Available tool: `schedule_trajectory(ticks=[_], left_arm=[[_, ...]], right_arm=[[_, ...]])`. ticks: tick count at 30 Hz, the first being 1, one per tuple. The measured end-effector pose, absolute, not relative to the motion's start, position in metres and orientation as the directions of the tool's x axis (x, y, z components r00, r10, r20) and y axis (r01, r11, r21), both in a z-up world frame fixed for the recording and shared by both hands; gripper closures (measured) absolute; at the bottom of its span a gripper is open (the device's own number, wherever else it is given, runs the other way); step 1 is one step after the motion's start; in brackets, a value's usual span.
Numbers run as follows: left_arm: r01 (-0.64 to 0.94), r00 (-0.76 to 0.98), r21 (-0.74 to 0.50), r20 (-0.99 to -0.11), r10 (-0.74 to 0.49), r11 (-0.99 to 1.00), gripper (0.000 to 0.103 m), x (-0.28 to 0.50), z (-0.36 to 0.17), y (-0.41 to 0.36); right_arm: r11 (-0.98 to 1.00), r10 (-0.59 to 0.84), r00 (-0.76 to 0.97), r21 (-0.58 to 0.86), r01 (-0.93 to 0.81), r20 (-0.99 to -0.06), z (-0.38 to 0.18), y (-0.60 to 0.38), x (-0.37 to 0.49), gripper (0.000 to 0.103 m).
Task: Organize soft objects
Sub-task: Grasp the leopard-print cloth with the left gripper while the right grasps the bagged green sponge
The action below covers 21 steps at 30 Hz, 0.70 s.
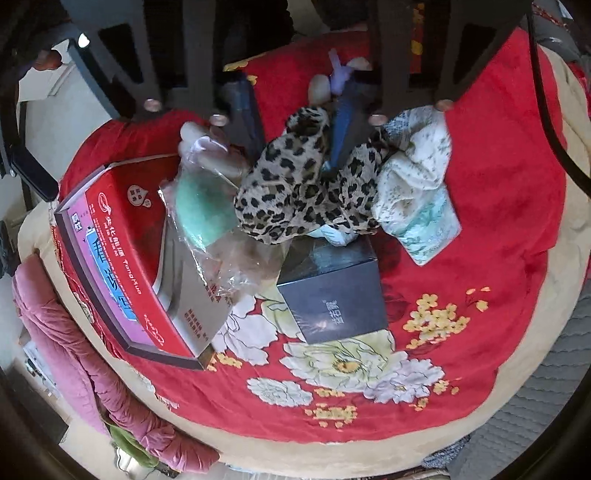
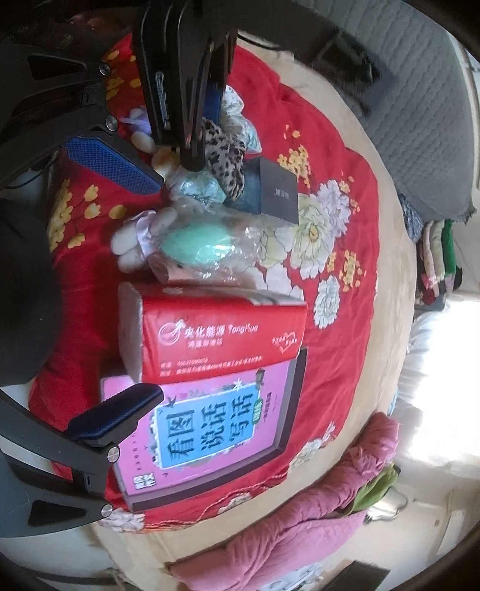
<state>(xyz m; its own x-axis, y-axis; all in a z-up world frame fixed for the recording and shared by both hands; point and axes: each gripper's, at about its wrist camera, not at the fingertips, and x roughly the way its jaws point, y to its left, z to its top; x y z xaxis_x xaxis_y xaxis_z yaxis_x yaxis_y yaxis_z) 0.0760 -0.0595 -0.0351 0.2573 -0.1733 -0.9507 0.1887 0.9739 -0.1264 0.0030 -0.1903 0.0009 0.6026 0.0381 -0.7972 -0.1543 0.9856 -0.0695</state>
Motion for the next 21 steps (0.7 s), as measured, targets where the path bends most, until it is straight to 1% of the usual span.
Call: schedule_trajectory(ticks=[1, 2, 4, 8, 9, 10, 12, 13, 14, 16, 19, 21], left_arm=[[0.186, 0.251, -0.128, -0.952, -0.173, 0.974, 0.084, 0.078, -0.036, -0.059], [0.181, 0.246, -0.135, -0.953, -0.178, 0.974, 0.084, 0.079, -0.037, -0.057], [0.181, 0.242, -0.152, -0.951, -0.194, 0.972, 0.090, 0.082, -0.037, -0.054], [0.189, 0.226, -0.207, -0.942, -0.247, 0.960, 0.094, 0.087, -0.034, -0.049], [0.189, 0.224, -0.227, -0.937, -0.267, 0.955, 0.094, 0.088, -0.033, -0.047], [0.189, 0.222, -0.250, -0.931, -0.290, 0.950, 0.094, 0.089, -0.031, -0.045], [0.186, 0.220, -0.300, -0.915, -0.337, 0.936, 0.094, 0.090, -0.026, -0.040], [0.188, 0.218, -0.320, -0.908, -0.357, 0.929, 0.094, 0.090, -0.023, -0.039], [0.190, 0.216, -0.329, -0.905, -0.367, 0.925, 0.094, 0.091, -0.021, -0.037], [0.197, 0.218, -0.339, -0.900, -0.378, 0.920, 0.094, 0.092, -0.016, -0.037], [0.189, 0.221, -0.358, -0.892, -0.395, 0.914, 0.094, 0.093, -0.012, -0.032], [0.187, 0.225, -0.374, -0.884, -0.410, 0.909, 0.094, 0.095, -0.009, -0.028]], right_arm=[[0.982, 0.038, 0.606, -0.082, -0.170, -0.795, 0.001, -0.187, 0.006, 0.001], [0.979, 0.038, 0.606, -0.092, -0.183, -0.794, 0.001, -0.184, 0.008, 0.001], [0.969, 0.025, 0.614, -0.132, -0.209, -0.789, 0.002, -0.177, 0.015, 0.001], [0.944, -0.007, 0.603, -0.203, -0.258, -0.798, -0.004, -0.166, 0.033, 0.003], [0.938, -0.016, 0.596, -0.218, -0.269, -0.803, -0.006, -0.163, 0.038, 0.006], [0.930, -0.019, 0.591, -0.231, -0.286, -0.807, -0.008, -0.161, 0.043, 0.012], [0.919, -0.013, 0.576, -0.237, -0.316, -0.818, -0.013, -0.156, 0.050, 0.020], [0.912, -0.013, 0.564, -0.242, -0.332, -0.826, -0.017, -0.153, 0.054, 0.028], [0.905, -0.013, 0.546, -0.242, -0.349, -0.837, -0.022, -0.150, 0.058, 0.034], [0.896, -0.009, 0.528, -0.241, -0.372, -0.849, -0.030, -0.145, 0.062, 0.038], [0.889, 0.007, 0.513, -0.230, -0.397, -0.858, -0.040, -0.138, 0.065, 0.038], [0.881, -0.007, 0.508, -0.245, -0.404, -0.862, -0.046, -0.135, 0.067, 0.038]])
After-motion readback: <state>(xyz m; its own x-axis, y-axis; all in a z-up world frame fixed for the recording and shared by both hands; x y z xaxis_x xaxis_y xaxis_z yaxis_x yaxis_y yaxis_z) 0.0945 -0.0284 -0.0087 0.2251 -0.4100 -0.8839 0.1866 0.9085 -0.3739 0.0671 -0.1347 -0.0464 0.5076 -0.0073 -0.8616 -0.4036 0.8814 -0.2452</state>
